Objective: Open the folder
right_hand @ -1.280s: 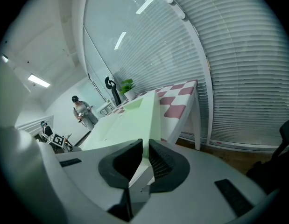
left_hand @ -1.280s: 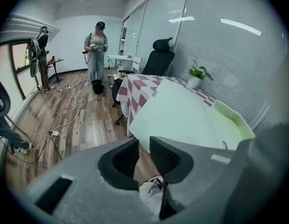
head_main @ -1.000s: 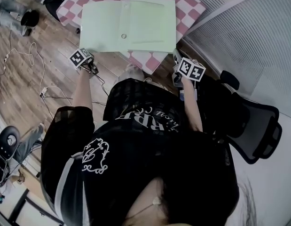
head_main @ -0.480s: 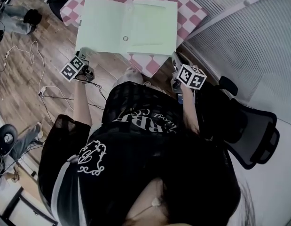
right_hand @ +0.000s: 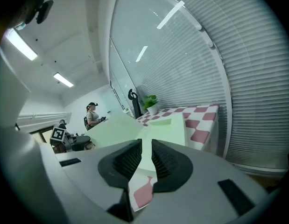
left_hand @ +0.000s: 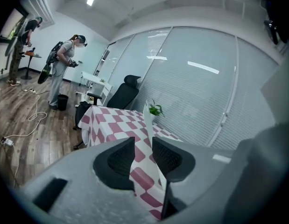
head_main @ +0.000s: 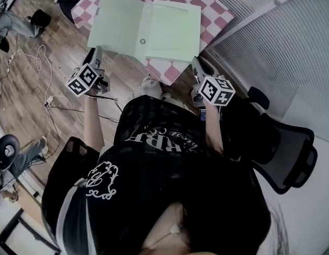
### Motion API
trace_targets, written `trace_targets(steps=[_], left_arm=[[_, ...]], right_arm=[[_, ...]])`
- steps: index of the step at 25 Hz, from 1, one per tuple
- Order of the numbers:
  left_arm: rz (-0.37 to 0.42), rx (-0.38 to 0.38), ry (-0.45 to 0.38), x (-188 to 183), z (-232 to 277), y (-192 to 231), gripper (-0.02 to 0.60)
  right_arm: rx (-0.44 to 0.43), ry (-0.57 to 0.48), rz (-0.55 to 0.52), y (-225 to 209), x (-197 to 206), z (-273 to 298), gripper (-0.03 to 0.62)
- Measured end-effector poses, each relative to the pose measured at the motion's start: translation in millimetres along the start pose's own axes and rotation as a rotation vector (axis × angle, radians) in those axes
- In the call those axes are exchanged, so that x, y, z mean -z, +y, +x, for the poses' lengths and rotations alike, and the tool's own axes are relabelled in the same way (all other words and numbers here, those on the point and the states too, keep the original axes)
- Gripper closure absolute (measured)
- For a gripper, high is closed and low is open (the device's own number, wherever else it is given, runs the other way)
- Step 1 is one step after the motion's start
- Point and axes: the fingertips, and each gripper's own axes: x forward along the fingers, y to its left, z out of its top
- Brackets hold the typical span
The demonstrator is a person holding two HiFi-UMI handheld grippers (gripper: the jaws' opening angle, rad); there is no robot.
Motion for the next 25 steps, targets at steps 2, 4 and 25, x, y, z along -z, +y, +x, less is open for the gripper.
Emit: trace_targets(steps=[2, 4, 25], left_arm=[[0.037, 0.044, -0.004, -1.2, -5.4, -21.6, 0.468], [0.068, 0.081, -0.007, -0.4, -10.3, -39.9, 0.468], [0.264, 0.342, 0.101, 31.4, -51.7, -136.1, 0.468]], right_arm=[[-0.02, -0.008, -0.029, 10.2, -2.5, -2.7, 0.557], [-0.042, -0.007, -0.054, 19.7, -2.3, -3.9, 0.557], [-0.075, 0.005, -0.136, 95.1, 22.3, 7.3, 0.557]])
